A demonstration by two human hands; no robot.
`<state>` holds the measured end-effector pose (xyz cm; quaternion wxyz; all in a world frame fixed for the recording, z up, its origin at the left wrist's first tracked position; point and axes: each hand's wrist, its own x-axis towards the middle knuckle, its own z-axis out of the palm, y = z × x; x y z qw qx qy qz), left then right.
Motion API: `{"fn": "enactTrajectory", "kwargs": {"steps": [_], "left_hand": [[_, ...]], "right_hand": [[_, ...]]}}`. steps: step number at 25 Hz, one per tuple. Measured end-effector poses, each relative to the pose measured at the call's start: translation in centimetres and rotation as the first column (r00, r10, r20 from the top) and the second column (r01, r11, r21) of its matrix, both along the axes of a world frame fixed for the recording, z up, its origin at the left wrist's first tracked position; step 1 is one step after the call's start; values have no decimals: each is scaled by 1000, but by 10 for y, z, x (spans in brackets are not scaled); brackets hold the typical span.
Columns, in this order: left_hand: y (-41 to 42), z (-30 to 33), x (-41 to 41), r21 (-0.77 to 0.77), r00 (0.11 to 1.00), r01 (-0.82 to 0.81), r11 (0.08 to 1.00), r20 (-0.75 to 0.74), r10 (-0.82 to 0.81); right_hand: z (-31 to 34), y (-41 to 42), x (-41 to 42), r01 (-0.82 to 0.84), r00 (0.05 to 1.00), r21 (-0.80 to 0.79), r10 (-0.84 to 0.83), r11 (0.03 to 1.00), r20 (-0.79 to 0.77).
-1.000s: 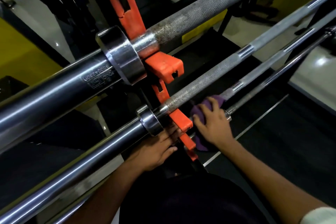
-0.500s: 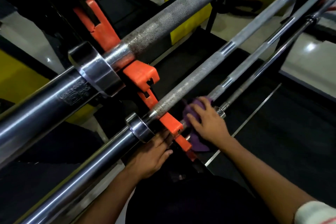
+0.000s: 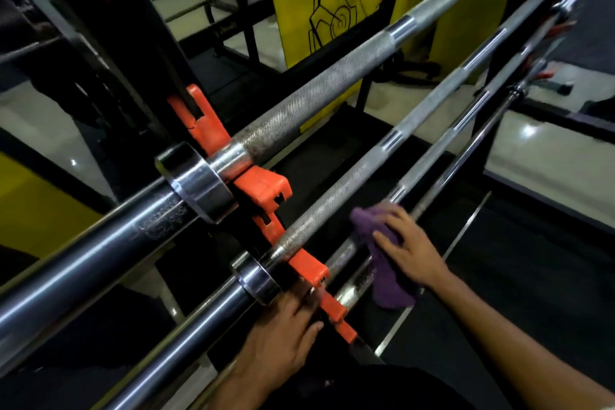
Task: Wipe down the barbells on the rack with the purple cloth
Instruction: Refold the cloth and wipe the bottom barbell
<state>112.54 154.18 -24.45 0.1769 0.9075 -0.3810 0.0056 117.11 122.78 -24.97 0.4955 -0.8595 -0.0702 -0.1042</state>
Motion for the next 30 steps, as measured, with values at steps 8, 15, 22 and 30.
{"fn": "enactTrajectory", "kwargs": {"steps": [8,15,22,30], "left_hand": [[-80,52,-15,-433,886,-184,883,-462,-42],[-138,82,-11,-530,897,-128,838,-422,-130],[-205,140,21,-7,953,299,954,52,-298],[-275,133,32,219,888,455,863,-187,-421]], "right_hand": [[64,10,-77,3,853,706,367,708,-372],[104,-19,-137,64,909,470,143,880,-392],[77,-84,-138,380,921,278,-331,882,-207],[51,-45,-104,682,701,713,-134,-165,-701]]}}
